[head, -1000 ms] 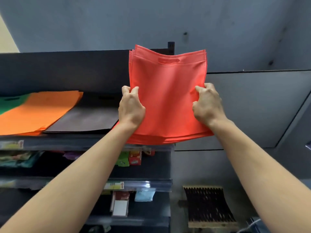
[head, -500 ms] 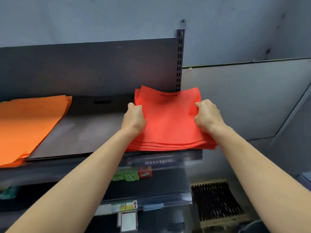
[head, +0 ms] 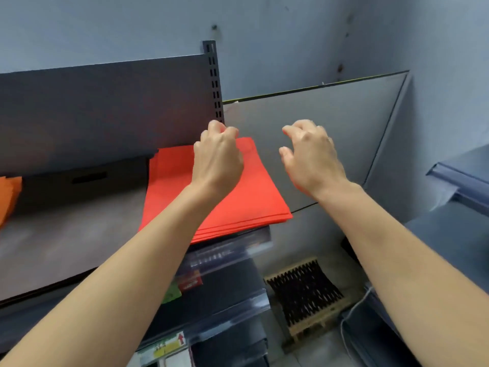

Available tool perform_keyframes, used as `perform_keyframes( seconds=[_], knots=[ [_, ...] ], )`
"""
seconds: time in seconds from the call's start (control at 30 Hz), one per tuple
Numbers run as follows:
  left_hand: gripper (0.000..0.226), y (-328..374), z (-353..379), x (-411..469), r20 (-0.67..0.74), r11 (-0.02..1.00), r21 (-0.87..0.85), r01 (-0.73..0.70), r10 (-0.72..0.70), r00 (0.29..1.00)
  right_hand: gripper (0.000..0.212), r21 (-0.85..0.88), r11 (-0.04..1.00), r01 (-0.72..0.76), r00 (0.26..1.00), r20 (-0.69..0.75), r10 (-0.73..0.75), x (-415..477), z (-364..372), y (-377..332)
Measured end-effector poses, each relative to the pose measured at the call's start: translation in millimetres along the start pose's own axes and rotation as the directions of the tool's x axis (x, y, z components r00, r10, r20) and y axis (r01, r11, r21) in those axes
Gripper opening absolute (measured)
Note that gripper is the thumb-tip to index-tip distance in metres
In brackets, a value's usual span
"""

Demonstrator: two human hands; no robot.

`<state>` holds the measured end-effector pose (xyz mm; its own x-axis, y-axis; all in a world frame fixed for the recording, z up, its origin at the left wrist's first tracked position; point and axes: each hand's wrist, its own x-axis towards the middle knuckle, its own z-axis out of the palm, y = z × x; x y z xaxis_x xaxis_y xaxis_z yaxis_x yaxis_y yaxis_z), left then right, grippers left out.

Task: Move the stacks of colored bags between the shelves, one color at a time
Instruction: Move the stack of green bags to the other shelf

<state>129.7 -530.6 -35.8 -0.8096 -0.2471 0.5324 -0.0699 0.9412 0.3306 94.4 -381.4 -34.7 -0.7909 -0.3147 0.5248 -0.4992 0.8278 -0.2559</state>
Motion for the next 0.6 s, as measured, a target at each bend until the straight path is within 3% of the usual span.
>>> perform_keyframes(
  seconds=[0.2,0.43,0.6],
  knots=[
    [0.036,131.3,24.7,-3.3,-0.161,0.903,-0.303,-0.305,0.267,0.95,0.033,-0.218,0.967,-0.128,0.984,-0.152,0.096,-40.4,-78.6,76.6],
    [0.032,286.0,50.0,-38.9,-0.185,0.708,-0.515,-0.484,0.459,0.869,0.03,-0.326,0.876,-0.354,0.923,-0.271,0.272,-107.6,-169.0,179.2],
    [0.032,391.5,78.6,-76.8,-0.127,0.607,-0.605,-0.515,0.565,0.815,0.029,-0.333,0.774,-0.538,0.835,-0.339,0.434,-164.9,-225.0,259.9]
  ],
)
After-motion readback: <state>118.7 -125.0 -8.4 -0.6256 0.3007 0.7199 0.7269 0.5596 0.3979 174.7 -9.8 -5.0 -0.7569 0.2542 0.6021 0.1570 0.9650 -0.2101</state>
